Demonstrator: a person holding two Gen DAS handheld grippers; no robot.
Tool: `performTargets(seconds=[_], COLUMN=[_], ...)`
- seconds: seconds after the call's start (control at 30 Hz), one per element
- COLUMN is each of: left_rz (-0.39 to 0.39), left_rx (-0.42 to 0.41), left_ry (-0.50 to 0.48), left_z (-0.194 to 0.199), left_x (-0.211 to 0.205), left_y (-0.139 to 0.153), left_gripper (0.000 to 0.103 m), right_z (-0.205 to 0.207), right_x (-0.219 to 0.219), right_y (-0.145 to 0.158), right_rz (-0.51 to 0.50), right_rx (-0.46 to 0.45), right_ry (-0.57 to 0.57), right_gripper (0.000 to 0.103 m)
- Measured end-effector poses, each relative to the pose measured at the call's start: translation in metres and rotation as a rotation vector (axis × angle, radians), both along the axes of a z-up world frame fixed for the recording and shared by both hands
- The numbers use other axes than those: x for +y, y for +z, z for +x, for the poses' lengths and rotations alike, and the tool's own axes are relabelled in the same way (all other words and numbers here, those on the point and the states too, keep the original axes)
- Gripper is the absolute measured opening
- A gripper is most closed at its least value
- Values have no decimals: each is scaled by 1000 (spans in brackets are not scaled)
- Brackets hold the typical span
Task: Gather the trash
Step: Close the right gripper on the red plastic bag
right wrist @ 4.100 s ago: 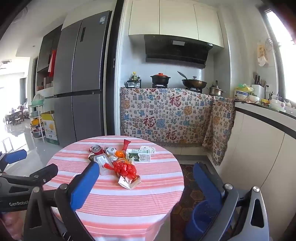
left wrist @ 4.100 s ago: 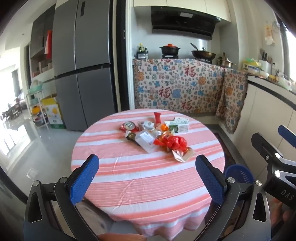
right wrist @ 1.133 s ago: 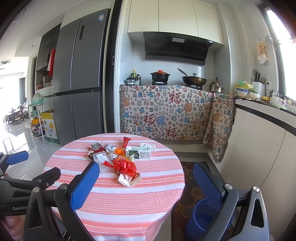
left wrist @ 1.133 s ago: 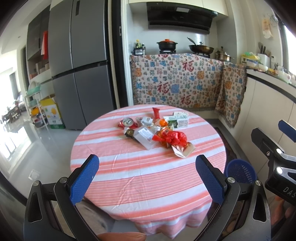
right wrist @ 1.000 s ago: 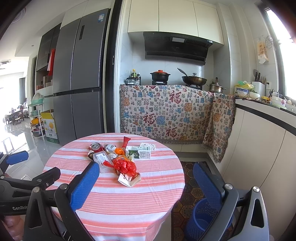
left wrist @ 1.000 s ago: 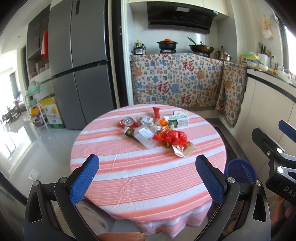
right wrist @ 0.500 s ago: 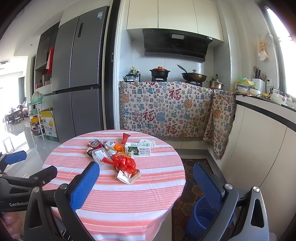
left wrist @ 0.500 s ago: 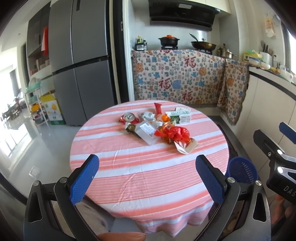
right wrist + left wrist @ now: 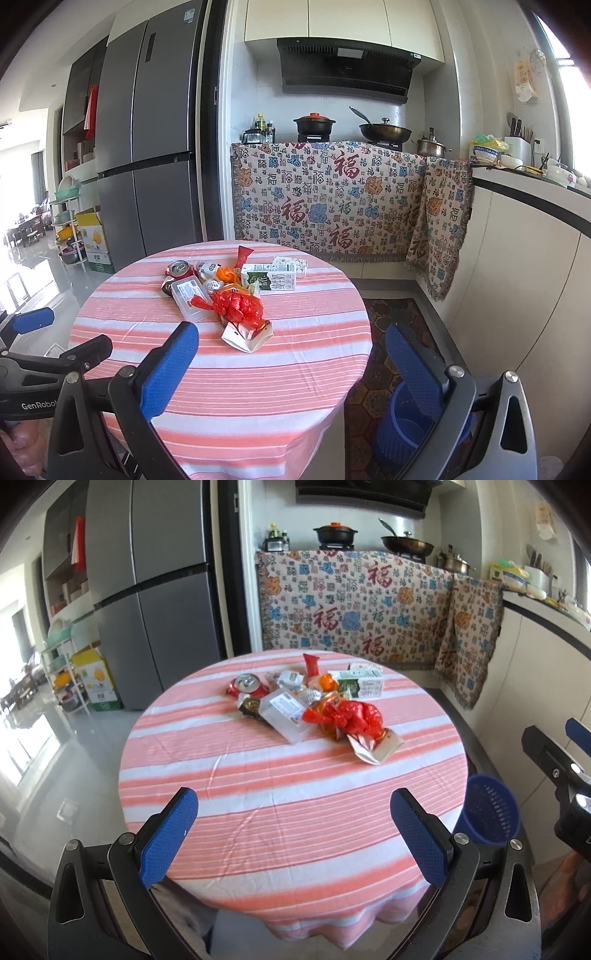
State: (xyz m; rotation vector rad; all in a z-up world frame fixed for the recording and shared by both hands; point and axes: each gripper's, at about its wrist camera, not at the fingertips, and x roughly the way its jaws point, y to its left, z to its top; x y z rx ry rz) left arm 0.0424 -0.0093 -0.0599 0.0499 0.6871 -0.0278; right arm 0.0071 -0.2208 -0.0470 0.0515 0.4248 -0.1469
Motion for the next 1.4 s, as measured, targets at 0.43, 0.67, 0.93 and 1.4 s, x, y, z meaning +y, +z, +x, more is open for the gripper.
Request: performTargets(seconds=[0.43,0.67,0.93,1.4], left_rz=[-44,-55,-74,-178], left_rx=[83,137,220,244], left_ry=[-21,-23,-20,-71], left_z=[36,57,81,115], left_x=[-1,-2,-2,-20], left_y=[-36,-59,-86,-85], left_gripper=[103,103,103,102], right_z=[78,165,237,234], right_x=[-19,-8,-15,-40], right_y=[-42,-82,-112,-82], right_rz=[10,57,177,309], right_rx=[81,228,336,258], right_ry=[188,440,533,530], right_gripper=[103,103,84,33])
